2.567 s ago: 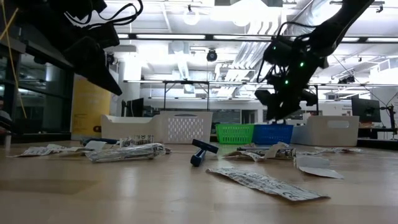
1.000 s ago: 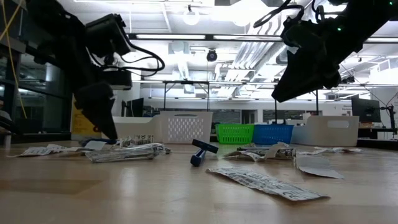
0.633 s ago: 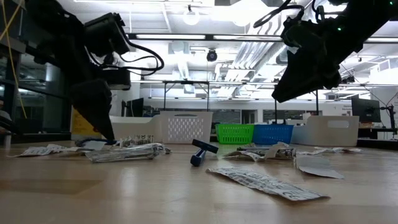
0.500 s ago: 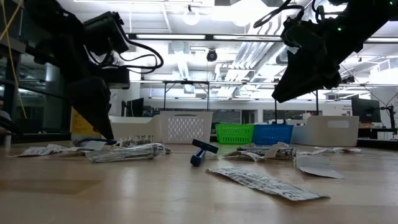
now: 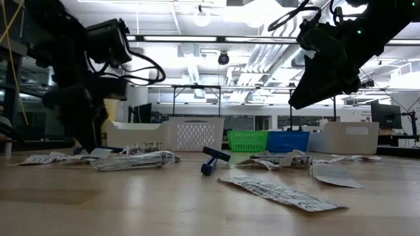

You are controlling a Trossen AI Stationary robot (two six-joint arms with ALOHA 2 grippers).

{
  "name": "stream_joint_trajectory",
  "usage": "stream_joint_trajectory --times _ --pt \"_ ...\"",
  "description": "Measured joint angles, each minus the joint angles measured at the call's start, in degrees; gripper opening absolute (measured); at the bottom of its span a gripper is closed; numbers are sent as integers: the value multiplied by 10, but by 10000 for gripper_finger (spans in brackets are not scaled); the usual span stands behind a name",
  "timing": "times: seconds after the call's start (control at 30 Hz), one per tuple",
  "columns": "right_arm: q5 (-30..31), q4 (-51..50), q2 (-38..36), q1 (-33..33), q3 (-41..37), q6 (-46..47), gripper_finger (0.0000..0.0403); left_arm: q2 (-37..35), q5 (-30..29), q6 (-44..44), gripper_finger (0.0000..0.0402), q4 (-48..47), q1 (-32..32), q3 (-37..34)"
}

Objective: Pick & Place Travel size toiletries
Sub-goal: Put the blue razor into the blue bin

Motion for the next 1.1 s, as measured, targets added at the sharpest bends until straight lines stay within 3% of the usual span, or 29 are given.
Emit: stream_joint_trajectory --times 0.2,0.53,0.77,0.87,1.1 --pt "1 -1 0 0 0 0 120 0 -4 -1 176 -11 0 0" --pt "0 -1 0 0 0 1 120 -1 -1 13 25 -34 1 1" --pt "-11 5 0 0 0 -5 120 0 8 60 33 -21 0 29" --pt "-12 32 0 0 0 -36 120 0 -19 90 28 -22 0 58" --pt "-8 192 28 -12 0 -250 120 0 -56 158 27 20 0 114"
